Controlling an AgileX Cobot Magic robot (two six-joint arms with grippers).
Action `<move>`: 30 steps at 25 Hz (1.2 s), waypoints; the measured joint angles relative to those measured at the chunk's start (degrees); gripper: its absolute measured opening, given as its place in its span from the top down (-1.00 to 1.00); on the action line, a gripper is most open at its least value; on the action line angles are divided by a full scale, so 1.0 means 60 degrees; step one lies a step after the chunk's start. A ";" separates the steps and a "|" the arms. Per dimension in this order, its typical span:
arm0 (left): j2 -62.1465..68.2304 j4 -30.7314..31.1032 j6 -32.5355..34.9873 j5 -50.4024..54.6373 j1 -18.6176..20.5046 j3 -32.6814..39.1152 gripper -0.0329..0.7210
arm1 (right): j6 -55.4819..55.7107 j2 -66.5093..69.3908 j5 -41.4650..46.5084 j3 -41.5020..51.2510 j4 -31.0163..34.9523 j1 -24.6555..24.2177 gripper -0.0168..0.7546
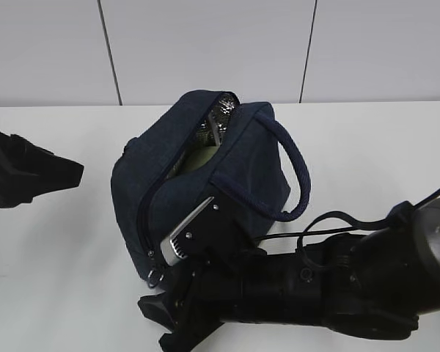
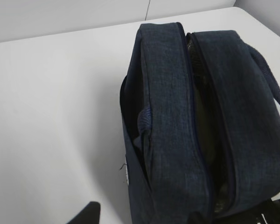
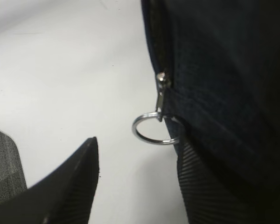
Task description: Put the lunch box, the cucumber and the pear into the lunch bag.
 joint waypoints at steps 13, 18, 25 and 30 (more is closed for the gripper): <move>0.0000 0.0000 0.0000 -0.0018 0.0000 0.0000 0.00 | 0.0337 -0.0222 0.1382 -0.0076 -0.0021 0.0006 -0.17; 0.0000 0.0000 0.0000 -0.0018 0.0000 0.0000 0.00 | 0.0399 -0.0511 0.1579 -0.0076 -0.0064 0.0006 -0.17; 0.0000 0.0000 0.0000 -0.0018 0.0000 0.0000 0.00 | 0.0399 -0.0511 0.1184 -0.0076 -0.0080 0.0006 -0.17; 0.0000 0.0000 0.0000 -0.0018 0.0000 0.0000 0.00 | 0.0399 -0.0250 0.1036 -0.0365 -0.0080 0.0006 -0.17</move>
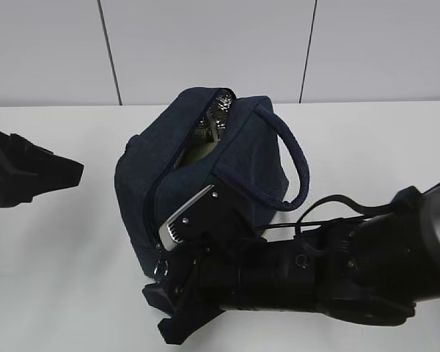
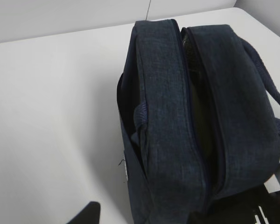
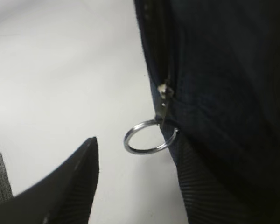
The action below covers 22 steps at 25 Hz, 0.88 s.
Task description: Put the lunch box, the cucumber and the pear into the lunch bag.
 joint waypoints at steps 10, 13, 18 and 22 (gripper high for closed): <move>0.0000 -0.0002 0.0000 -0.0009 0.0000 0.0000 0.04 | 0.0078 0.0350 -0.0359 -0.0078 -0.0022 0.0000 -0.16; 0.0000 -0.0002 0.0000 -0.0009 0.0000 0.0000 0.10 | 0.0099 0.0350 -0.0448 -0.0078 -0.0040 0.0000 -0.16; 0.0000 -0.0002 0.0000 -0.0009 0.0000 0.0000 0.22 | 0.0099 0.0350 -0.0639 -0.0093 -0.0095 0.0000 -0.16; 0.0000 -0.0002 0.0000 -0.0009 0.0000 0.0000 0.26 | 0.0099 0.0406 -0.0639 -0.0138 -0.0077 0.0000 -0.16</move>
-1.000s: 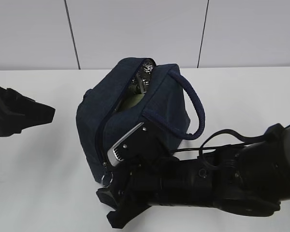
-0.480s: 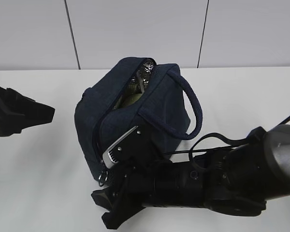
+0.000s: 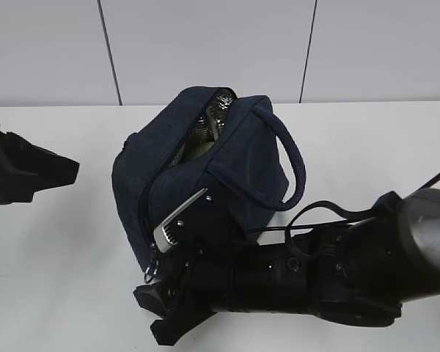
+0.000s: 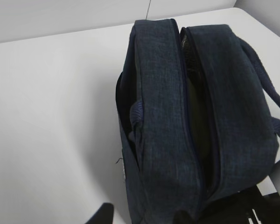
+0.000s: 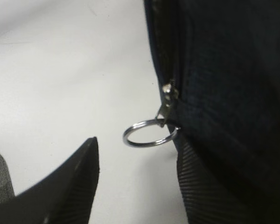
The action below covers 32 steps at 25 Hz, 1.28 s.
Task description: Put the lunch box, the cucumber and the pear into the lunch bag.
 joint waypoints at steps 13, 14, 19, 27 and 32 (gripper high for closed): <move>0.0000 0.0000 0.0000 0.0000 0.0000 0.0000 0.27 | 0.0086 0.0017 0.0040 -0.0022 0.0212 0.0017 -0.16; 0.0000 0.0000 0.0000 0.0010 0.0000 0.0000 0.27 | 0.0100 0.0017 0.0283 -0.0022 0.0610 0.0017 -0.16; 0.0000 -0.0008 0.0000 0.0010 0.0000 0.0000 0.27 | 0.0213 0.0017 0.0178 -0.0022 -0.0112 0.0017 -0.16; 0.0000 -0.0008 0.0000 0.0010 0.0000 0.0000 0.27 | 0.0330 0.0017 -0.0133 -0.0022 0.0321 0.0022 -0.16; 0.0000 -0.0008 0.0000 0.0010 0.0000 0.0000 0.27 | 0.0330 0.0017 -0.0174 -0.0022 0.0658 0.0022 -0.16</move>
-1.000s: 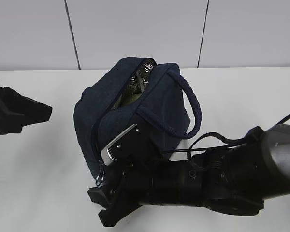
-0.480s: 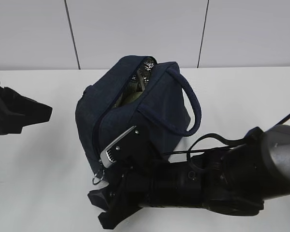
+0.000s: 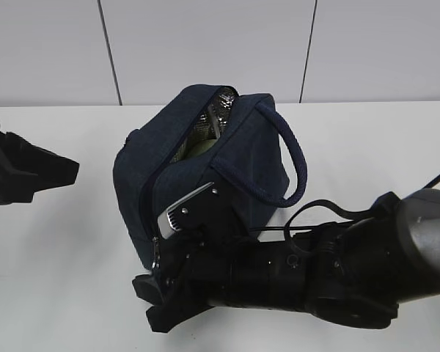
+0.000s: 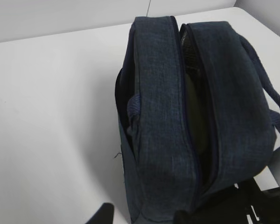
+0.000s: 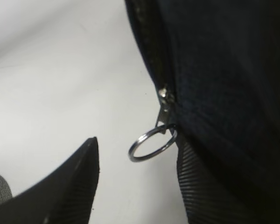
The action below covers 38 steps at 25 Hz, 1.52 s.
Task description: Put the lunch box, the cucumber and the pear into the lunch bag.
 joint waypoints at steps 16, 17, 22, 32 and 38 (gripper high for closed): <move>0.0000 0.0000 0.0000 0.0000 0.0000 0.0000 0.27 | 0.0000 0.0013 0.0538 0.0000 -0.0051 0.0000 -0.08; 0.0000 0.0000 0.0000 0.0000 0.0000 0.0000 0.27 | -0.0017 0.0013 0.0599 0.0000 -0.0051 0.0000 -0.07; 0.0000 0.0000 0.0000 0.0008 0.0000 0.0000 0.27 | -0.0059 0.0013 0.0614 0.0000 -0.0067 0.0000 0.01; 0.0000 0.0000 0.0000 0.0008 0.0000 0.0000 0.27 | -0.0648 0.0013 0.0654 0.0000 0.0174 0.0000 0.08; 0.0000 0.0000 0.0000 0.0008 0.0000 0.0000 0.27 | -0.0790 0.0013 0.0637 0.0000 0.0222 0.0000 0.08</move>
